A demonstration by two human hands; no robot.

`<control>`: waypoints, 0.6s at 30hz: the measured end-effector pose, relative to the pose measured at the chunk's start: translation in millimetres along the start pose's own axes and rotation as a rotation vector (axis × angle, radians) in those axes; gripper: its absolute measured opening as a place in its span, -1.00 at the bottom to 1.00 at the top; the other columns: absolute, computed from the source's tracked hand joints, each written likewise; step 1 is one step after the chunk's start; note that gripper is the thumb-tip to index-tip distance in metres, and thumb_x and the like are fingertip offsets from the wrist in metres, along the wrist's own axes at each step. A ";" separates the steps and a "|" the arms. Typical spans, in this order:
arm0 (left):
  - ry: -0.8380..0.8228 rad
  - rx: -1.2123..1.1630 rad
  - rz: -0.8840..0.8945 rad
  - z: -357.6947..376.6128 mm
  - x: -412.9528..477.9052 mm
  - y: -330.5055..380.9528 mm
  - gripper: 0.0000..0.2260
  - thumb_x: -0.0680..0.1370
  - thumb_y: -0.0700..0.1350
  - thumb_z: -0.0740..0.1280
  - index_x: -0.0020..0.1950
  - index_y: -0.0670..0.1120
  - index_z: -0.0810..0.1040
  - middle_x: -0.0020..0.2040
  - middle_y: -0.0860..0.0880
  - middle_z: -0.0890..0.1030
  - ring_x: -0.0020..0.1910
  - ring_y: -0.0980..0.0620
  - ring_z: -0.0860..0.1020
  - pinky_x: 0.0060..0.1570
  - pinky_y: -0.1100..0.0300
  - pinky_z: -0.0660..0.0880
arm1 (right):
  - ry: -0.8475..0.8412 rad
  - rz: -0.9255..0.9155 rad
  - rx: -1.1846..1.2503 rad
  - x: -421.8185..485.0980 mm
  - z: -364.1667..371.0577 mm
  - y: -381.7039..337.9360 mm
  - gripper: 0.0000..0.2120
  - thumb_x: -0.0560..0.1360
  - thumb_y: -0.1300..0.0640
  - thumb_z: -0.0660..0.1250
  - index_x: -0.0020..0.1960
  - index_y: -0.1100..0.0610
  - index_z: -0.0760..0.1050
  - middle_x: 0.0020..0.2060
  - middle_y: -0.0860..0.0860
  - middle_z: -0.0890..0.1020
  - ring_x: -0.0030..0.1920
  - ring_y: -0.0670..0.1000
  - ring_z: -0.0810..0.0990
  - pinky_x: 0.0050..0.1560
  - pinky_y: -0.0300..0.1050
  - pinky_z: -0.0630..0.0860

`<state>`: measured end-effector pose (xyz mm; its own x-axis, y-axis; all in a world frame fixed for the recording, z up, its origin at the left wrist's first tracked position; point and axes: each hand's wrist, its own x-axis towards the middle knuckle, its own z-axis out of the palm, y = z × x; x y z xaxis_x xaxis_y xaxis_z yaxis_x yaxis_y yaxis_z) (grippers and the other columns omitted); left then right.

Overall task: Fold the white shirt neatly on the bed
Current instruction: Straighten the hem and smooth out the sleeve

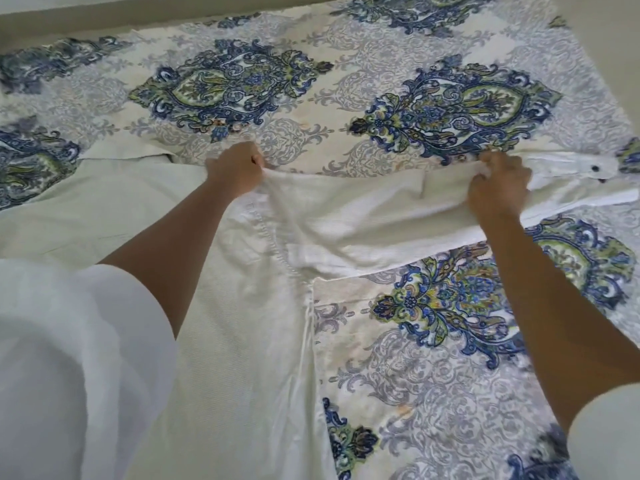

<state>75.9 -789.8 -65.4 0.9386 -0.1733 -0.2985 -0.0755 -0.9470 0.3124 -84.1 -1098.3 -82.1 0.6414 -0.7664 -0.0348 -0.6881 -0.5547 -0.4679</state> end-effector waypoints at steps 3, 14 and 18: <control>0.187 0.126 0.058 23.9 -15.7 21.1 -0.78 0.53 -0.18 0.22 0.17 -0.14 0.47 0.21 -0.16 0.45 0.26 -0.18 0.36 0.23 -0.10 0.25 | 0.160 0.413 0.016 10.2 -24.1 35.9 -0.59 0.53 0.22 0.14 0.37 0.22 0.28 0.38 0.19 0.28 0.38 0.19 0.22 0.29 -0.03 0.24; -0.028 0.100 0.452 102.1 -52.7 168.6 -0.66 0.59 -0.08 0.14 0.36 -0.08 0.37 0.29 -0.15 0.37 0.31 -0.16 0.29 0.24 -0.05 0.24 | -0.042 0.827 1.079 52.6 -86.3 123.3 -0.87 0.53 0.14 0.27 -0.17 0.14 0.41 -0.57 -0.05 0.45 -0.68 -0.14 0.40 -0.64 -0.40 0.24; -0.318 -0.163 0.343 79.2 -36.9 180.0 -0.78 0.56 -0.02 0.27 0.06 -0.16 0.51 -0.14 -0.14 0.48 -0.14 -0.01 0.43 -0.17 0.19 0.32 | -0.024 0.873 0.981 55.0 -100.1 146.0 -0.79 0.50 0.29 0.28 -0.29 0.17 0.37 -0.61 0.02 0.40 -0.74 -0.11 0.30 -0.64 -0.42 0.17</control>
<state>1.0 -975.3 -69.5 0.7172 -0.5659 -0.4065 -0.2848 -0.7706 0.5702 -183.2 -1253.8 -63.9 0.1265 -0.7389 -0.6618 -0.3524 0.5901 -0.7263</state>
